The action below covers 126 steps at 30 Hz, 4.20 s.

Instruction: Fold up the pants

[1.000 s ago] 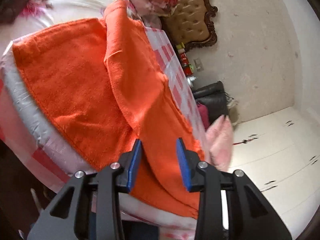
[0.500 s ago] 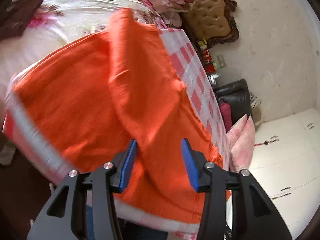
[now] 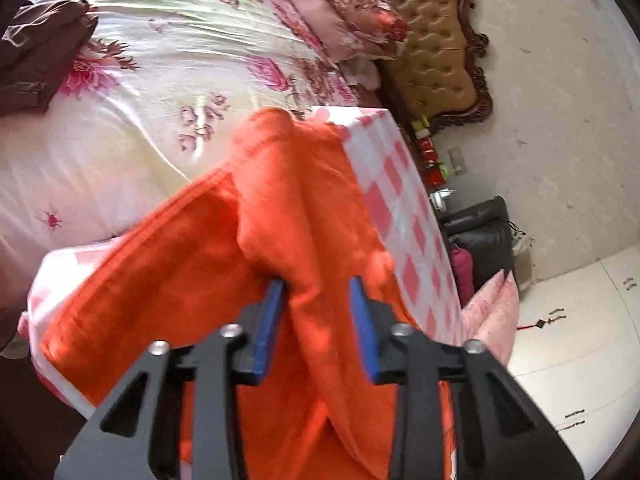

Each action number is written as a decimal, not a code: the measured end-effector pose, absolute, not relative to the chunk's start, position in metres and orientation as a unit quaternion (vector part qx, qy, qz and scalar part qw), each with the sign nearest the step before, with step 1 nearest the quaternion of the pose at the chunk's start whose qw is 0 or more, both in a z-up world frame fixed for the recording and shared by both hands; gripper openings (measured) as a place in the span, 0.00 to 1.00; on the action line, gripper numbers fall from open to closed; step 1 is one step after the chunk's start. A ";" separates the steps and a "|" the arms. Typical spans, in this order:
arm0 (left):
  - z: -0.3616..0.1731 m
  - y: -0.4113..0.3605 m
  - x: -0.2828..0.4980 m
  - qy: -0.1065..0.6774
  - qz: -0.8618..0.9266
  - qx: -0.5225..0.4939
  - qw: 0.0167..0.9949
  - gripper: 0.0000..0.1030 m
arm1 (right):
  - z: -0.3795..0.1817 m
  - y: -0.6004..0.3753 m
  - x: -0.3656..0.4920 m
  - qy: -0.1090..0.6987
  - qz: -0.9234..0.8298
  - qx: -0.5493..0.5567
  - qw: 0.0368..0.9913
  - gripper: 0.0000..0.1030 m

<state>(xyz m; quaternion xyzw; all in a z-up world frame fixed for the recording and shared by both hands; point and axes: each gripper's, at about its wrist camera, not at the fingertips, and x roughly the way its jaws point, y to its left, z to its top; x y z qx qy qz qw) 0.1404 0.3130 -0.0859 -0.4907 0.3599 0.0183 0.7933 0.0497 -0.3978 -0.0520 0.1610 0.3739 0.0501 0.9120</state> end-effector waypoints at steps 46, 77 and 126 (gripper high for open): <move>-0.079 0.397 0.065 0.338 0.024 -0.436 0.834 0.42 | -0.051 -0.410 0.060 0.383 0.024 0.142 0.912 0.05; -0.085 0.346 0.044 0.416 -0.017 -0.423 0.805 0.10 | -0.038 -0.430 0.061 0.359 0.033 0.206 0.910 0.05; -0.105 0.350 0.012 0.366 0.024 -0.531 0.764 0.04 | 0.011 -0.068 0.050 0.313 0.290 -0.109 0.898 0.57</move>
